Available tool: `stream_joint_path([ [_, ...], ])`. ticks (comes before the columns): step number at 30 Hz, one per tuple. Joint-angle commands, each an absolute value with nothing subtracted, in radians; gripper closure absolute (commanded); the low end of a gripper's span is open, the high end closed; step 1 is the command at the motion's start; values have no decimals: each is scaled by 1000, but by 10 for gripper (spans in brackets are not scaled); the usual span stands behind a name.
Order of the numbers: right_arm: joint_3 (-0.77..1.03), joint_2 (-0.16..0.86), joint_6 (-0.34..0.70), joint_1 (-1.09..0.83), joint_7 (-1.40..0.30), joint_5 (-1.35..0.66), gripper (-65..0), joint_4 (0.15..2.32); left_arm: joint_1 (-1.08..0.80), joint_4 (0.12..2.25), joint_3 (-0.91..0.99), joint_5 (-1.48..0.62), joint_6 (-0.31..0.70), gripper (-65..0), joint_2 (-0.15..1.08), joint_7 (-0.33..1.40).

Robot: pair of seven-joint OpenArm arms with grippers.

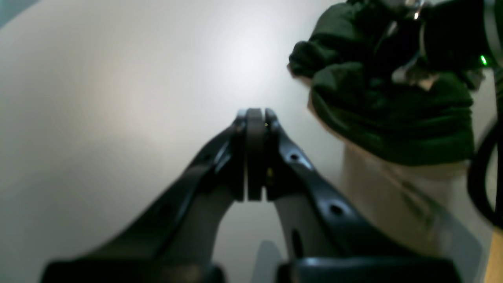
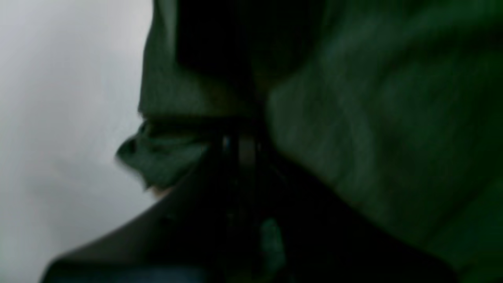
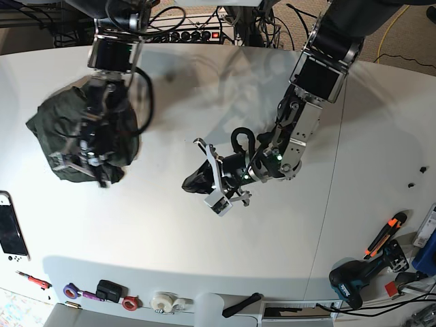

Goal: Layout the t-shirt on the table in an organized manner, then fold the t-shirt properly
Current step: 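Pat down the bundle with the right gripper while the left gripper withdraws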

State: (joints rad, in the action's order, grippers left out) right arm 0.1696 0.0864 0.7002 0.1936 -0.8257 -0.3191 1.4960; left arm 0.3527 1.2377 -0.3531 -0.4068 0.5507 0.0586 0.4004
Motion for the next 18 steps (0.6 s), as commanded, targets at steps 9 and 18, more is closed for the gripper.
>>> stream_joint_path([
  [9, 295, 236, 698, 188, -791, -301, 0, 1506, 379, 1256, -350, -426, 558, 0, 53, 374],
  [18, 316, 329, 691, 191, -669, -314, 0, 1388, 380, 1256, -350, -427, 558, 0, 53, 367],
])
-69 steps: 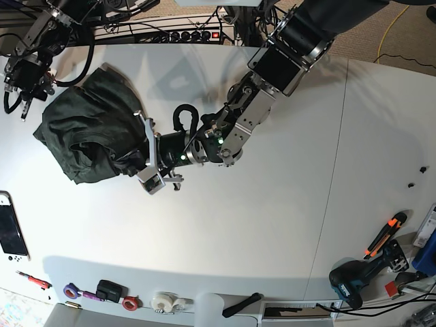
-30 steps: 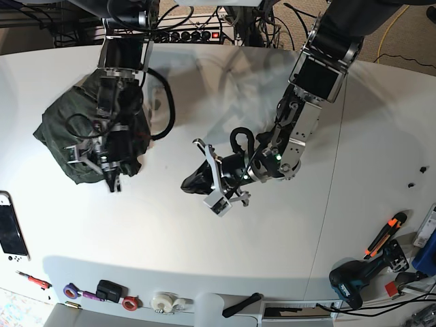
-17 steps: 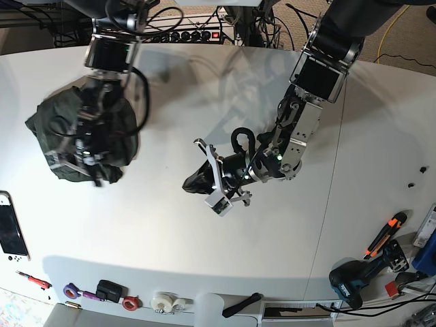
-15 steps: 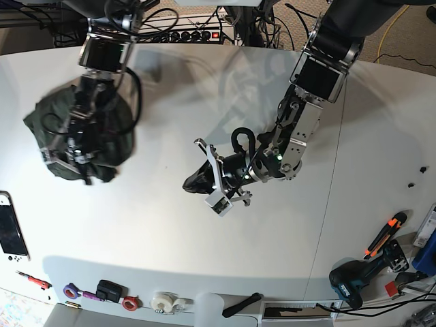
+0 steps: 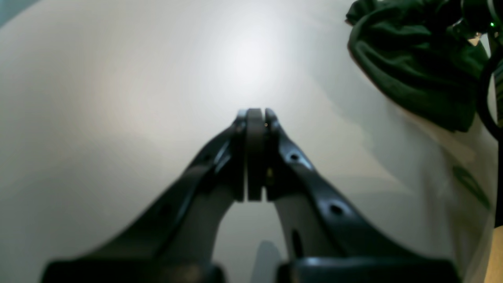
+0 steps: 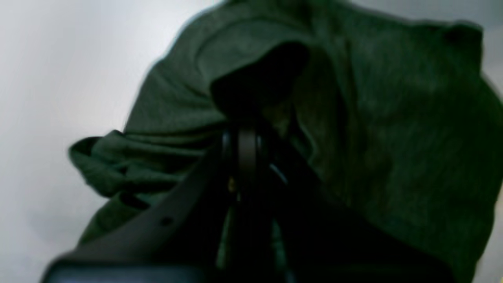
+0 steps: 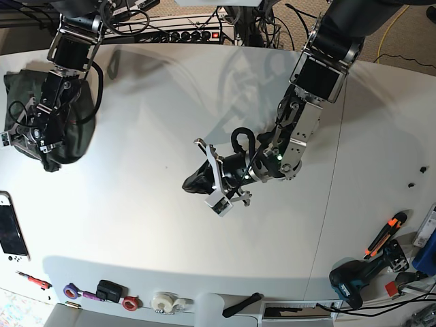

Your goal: Layout the t-shirt on the table in an organized manner, then fold the t-shirt properly

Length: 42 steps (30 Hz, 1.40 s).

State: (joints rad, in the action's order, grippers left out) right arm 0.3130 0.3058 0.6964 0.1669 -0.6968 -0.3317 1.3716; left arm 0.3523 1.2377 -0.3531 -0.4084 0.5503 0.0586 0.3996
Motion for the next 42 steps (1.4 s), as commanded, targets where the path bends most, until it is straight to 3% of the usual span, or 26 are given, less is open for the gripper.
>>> stream_joint_path([
  [1, 316, 332, 691, 201, -670, -325, 0, 1388, 380, 1256, -350, -427, 557, 0, 52, 365],
  [14, 316, 332, 698, 371, -776, -476, 0, 1453, 380, 1256, -350, -427, 558, 0, 54, 356],
  [18, 316, 332, 698, 336, -842, -475, 0, 1607, 376, 1271, -350, -430, 698, 0, 86, 225],
  [20, 316, 333, 698, 300, -849, -475, 0, 1682, 364, 1303, -350, -430, 698, 0, 109, 160],
  [27, 341, 332, 698, 126, -865, -476, 0, 1880, 255, 1519, -350, -419, 698, 0, 205, 168],
  [36, 652, 332, 698, -173, -957, -656, 0, 2156, -18, 1875, -339, -419, 698, 0, 337, 216],
  [42, 924, 326, 698, -382, -1008, -767, 0, 2286, -235, 2027, -216, -427, 698, 0, 355, 228],
])
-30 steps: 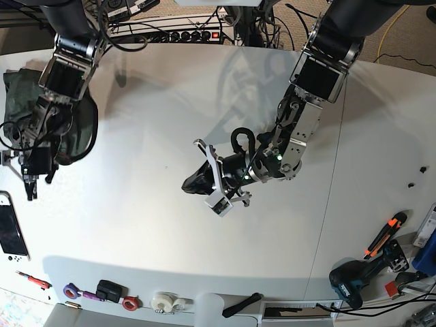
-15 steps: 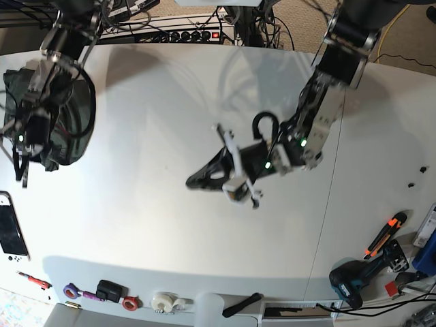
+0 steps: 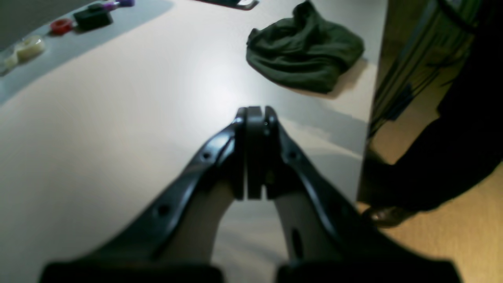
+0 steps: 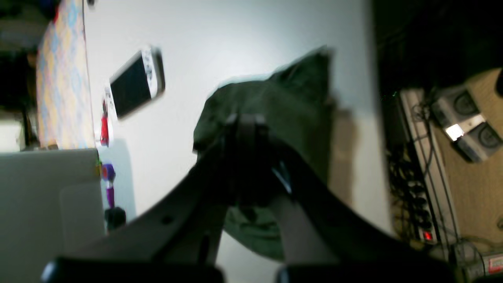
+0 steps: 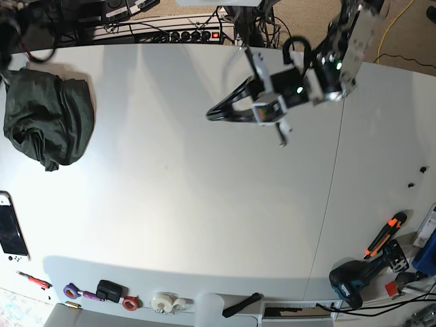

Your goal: Layout the t-shirt on the table in an organized manner, then fold the t-shirt properly

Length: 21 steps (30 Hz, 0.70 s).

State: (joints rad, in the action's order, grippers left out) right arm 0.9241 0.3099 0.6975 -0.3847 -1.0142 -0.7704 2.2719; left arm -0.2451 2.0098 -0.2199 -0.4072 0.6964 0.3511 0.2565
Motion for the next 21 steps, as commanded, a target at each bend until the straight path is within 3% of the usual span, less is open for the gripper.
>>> stream_joint_path([
  [1, 962, 324, 698, -411, -1028, -803, 0, 2292, -275, 2040, -190, -427, 698, 0, 355, 228],
  [6, 1084, 317, 698, -533, -1169, -955, 0, 2293, -494, 2060, -67, -427, 698, 0, 355, 228],
  [12, 1132, 203, 698, -666, -1248, -1049, 0, 2293, -739, 2060, 6, -558, 698, 0, 355, 230],
  [17, 1132, 89, 698, -752, -1298, -1058, 0, 2288, -846, 2057, 4, -553, 698, 0, 360, 356],
  [21, 1129, 61, 698, -788, -1310, -1090, 0, 2239, -889, 2018, 4, -544, 698, 0, 389, 382],
])
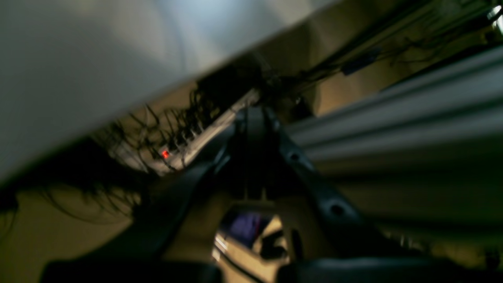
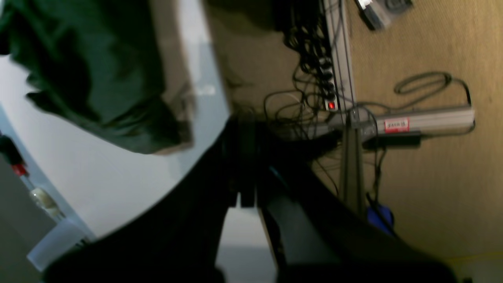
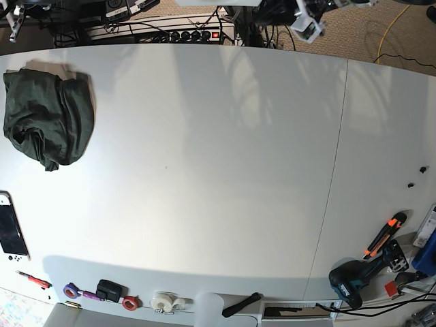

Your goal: Layout the t-shirt on the table in an organized manner, then fold the t-shirt properly

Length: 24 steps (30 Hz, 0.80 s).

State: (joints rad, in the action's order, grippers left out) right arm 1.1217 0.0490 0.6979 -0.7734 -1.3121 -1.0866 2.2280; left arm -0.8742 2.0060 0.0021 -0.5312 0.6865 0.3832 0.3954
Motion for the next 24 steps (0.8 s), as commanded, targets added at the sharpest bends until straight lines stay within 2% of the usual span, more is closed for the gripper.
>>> stream_joint_path([
  [1, 1125, 64, 698, -791, -1310, -1094, 0, 2215, -894, 2001, 4, -525, 698, 0, 393, 382],
  [7, 1036, 117, 698, -812, -1306, -1103, 0, 1949, -863, 1766, 3, -402, 520, 0, 426, 306],
  [11, 897, 198, 698, -812, -1264, -1102, 0, 1652, -780, 1491, 2, -400, 505, 0, 435, 198],
  [17, 671, 299, 698, -751, -1103, -1033, 0, 1196, -616, 1081, 2, -400, 505, 0, 426, -24],
  [21, 566, 313, 698, -650, -953, -917, 0, 931, -509, 905, 2, -399, 469, 0, 400, -76],
  [24, 479, 313, 698, -574, -818, -803, 0, 760, -459, 850, 2, -397, 424, 0, 360, -76],
])
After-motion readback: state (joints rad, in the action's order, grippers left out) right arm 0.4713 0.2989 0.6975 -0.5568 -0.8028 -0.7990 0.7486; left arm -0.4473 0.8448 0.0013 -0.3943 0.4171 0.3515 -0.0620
